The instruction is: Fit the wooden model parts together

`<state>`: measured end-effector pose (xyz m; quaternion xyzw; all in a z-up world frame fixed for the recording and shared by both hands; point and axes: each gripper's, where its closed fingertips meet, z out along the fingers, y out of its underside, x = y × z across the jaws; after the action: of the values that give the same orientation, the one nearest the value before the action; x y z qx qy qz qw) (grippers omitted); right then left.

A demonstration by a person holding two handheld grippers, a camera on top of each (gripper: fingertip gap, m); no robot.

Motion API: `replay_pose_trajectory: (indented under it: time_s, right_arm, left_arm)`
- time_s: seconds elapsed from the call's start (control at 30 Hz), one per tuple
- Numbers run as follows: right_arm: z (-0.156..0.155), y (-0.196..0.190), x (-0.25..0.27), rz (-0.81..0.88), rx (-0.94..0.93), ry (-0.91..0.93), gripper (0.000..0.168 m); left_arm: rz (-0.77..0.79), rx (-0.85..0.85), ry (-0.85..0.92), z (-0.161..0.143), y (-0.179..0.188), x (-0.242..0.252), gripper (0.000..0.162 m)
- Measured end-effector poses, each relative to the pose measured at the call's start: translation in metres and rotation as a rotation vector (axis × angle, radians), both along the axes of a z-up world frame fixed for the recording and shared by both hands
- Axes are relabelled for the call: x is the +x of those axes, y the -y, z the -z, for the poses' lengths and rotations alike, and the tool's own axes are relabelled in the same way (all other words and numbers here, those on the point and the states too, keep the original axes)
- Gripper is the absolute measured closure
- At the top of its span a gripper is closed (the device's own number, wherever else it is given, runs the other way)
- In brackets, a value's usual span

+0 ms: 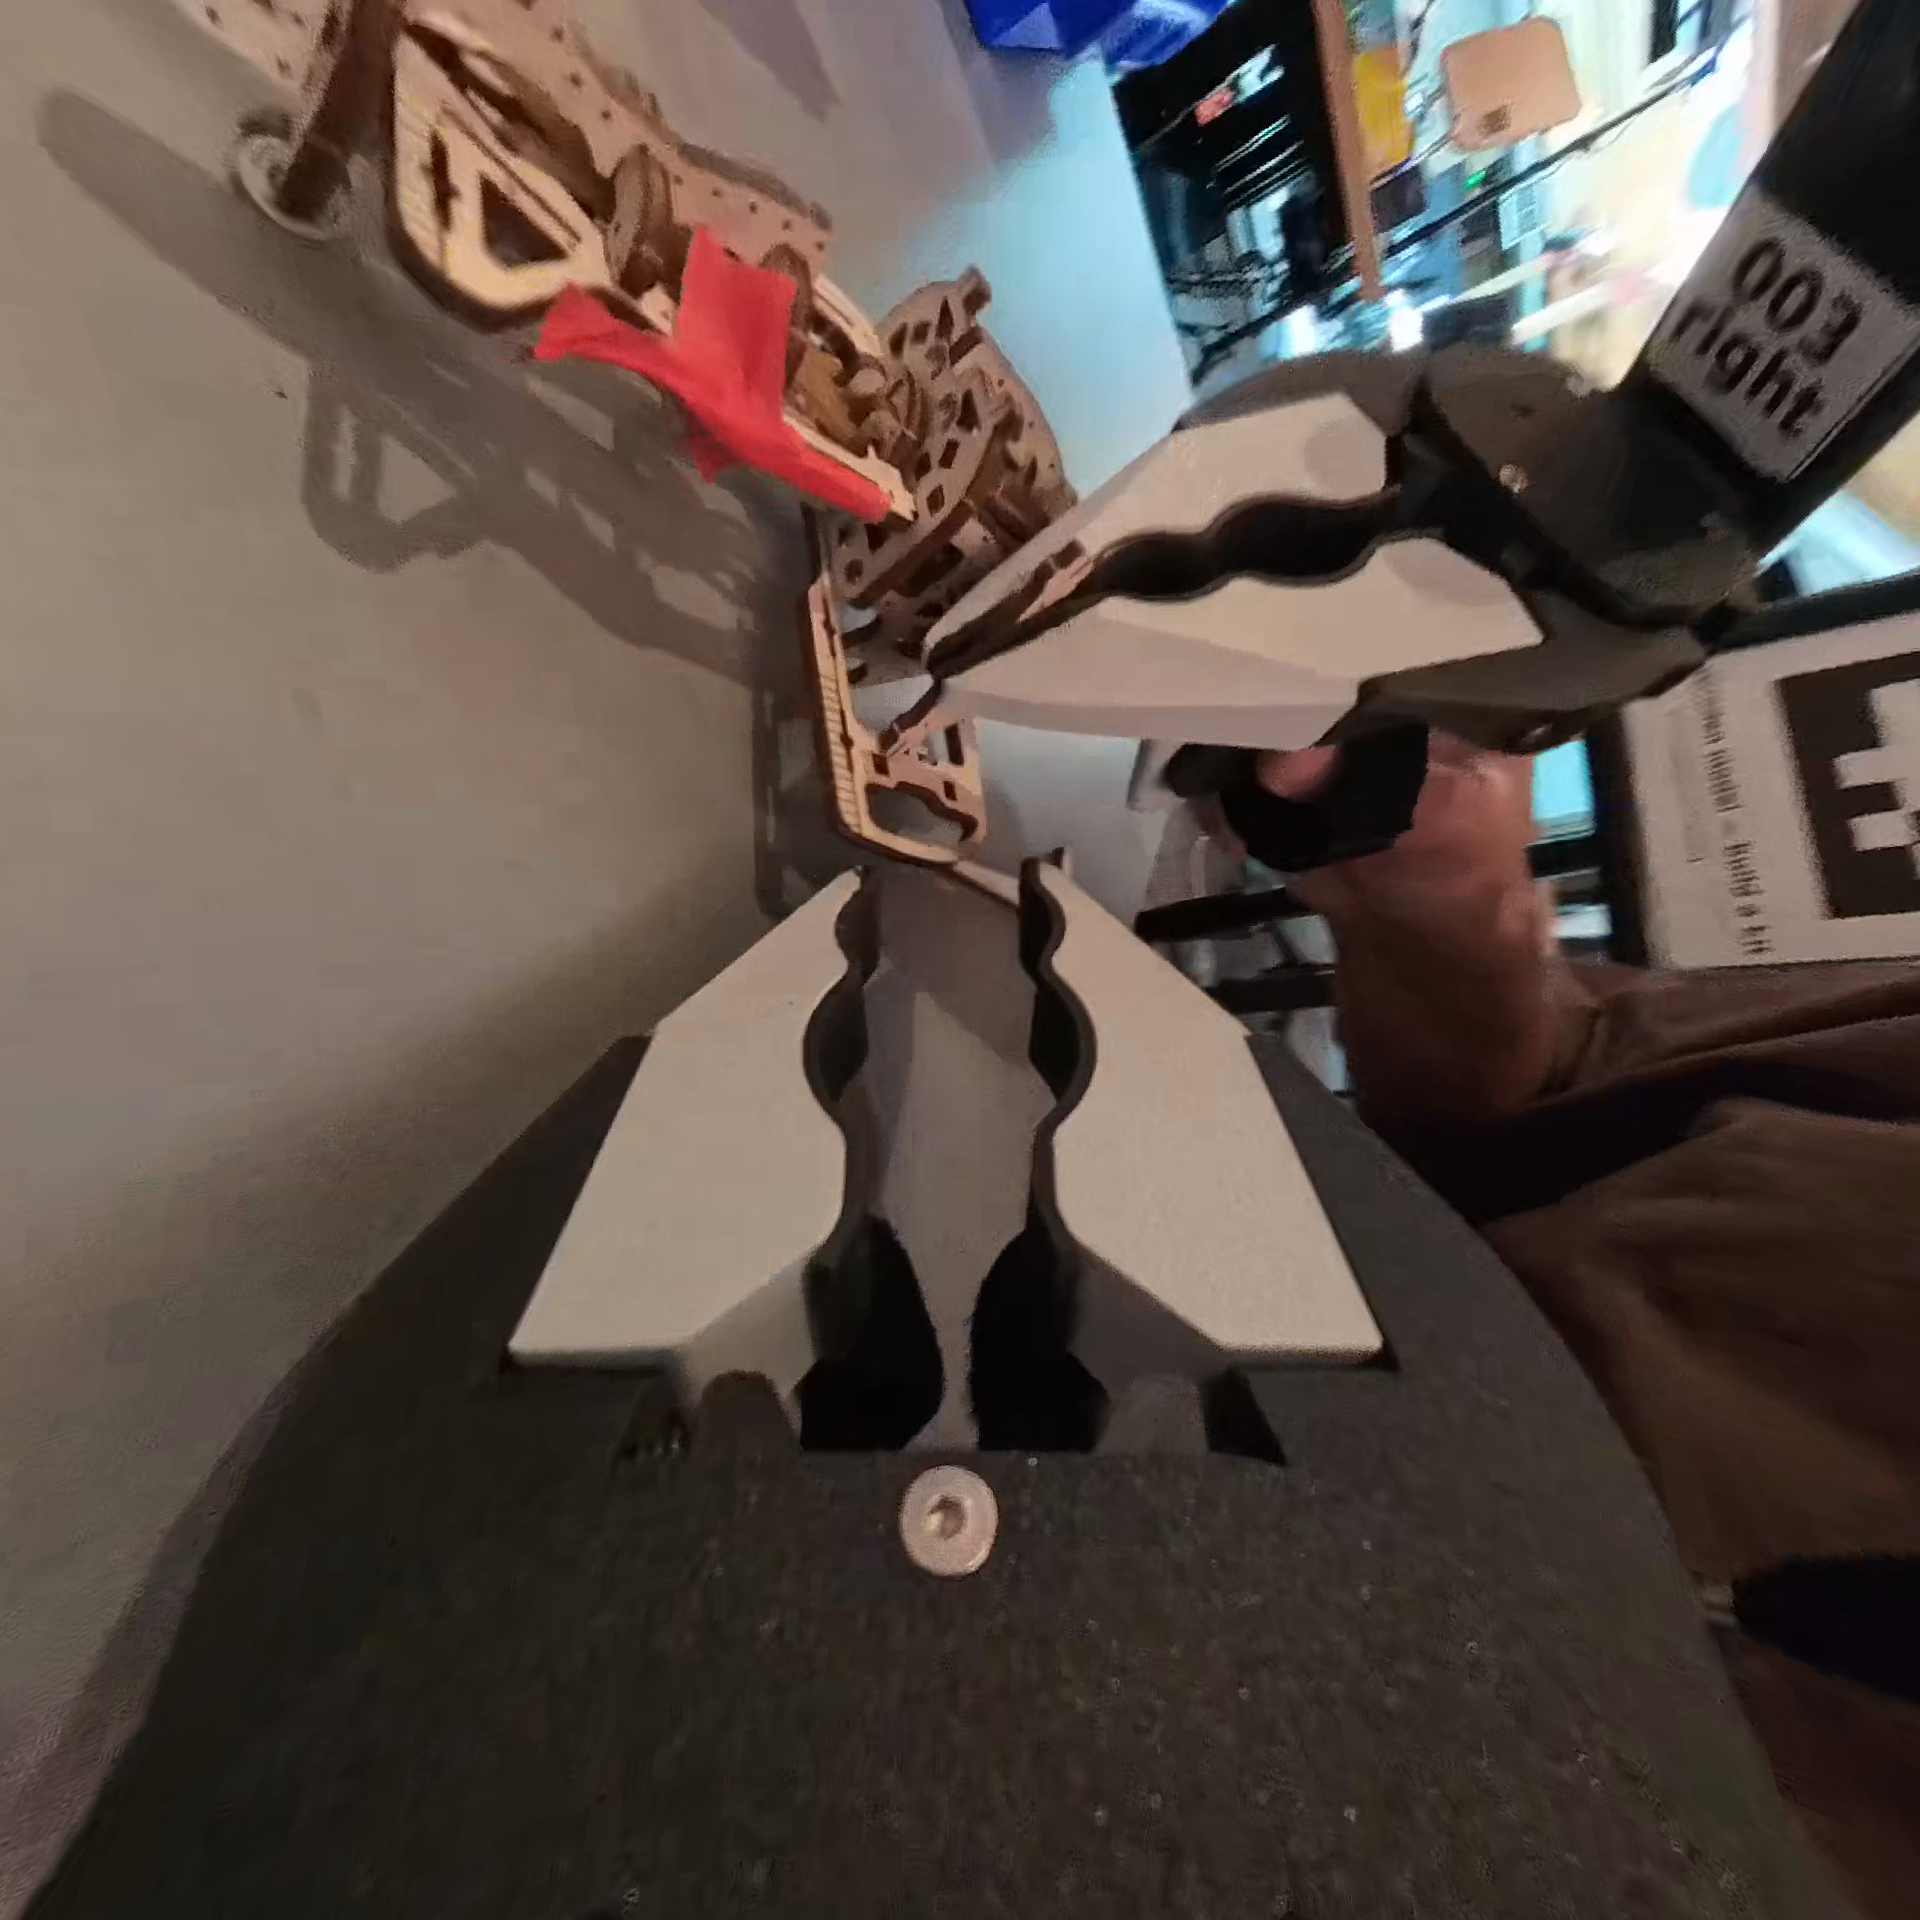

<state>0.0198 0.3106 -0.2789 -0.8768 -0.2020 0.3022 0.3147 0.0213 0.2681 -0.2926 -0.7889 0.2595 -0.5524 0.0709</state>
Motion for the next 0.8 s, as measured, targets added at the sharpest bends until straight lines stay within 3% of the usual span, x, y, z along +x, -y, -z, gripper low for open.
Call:
replay_pose_trajectory:
  time_s: [0.3,0.43,0.8]
  right_arm:
    - [-0.005,-0.007,0.005,0.016,-0.005,-0.035,0.167]
    - [-0.018,-0.018,0.013,0.032,0.025,-0.011,0.167]
    - [-0.005,-0.023,0.006,0.020,0.010,-0.013,0.167]
  left_arm:
    - [-0.099,-0.155,0.080,-0.002,-0.023,0.009,0.159]
    - [-0.095,-0.142,0.084,-0.003,-0.022,0.008,0.161]
    - [-0.088,-0.172,0.091,-0.003,-0.019,0.008,0.161]
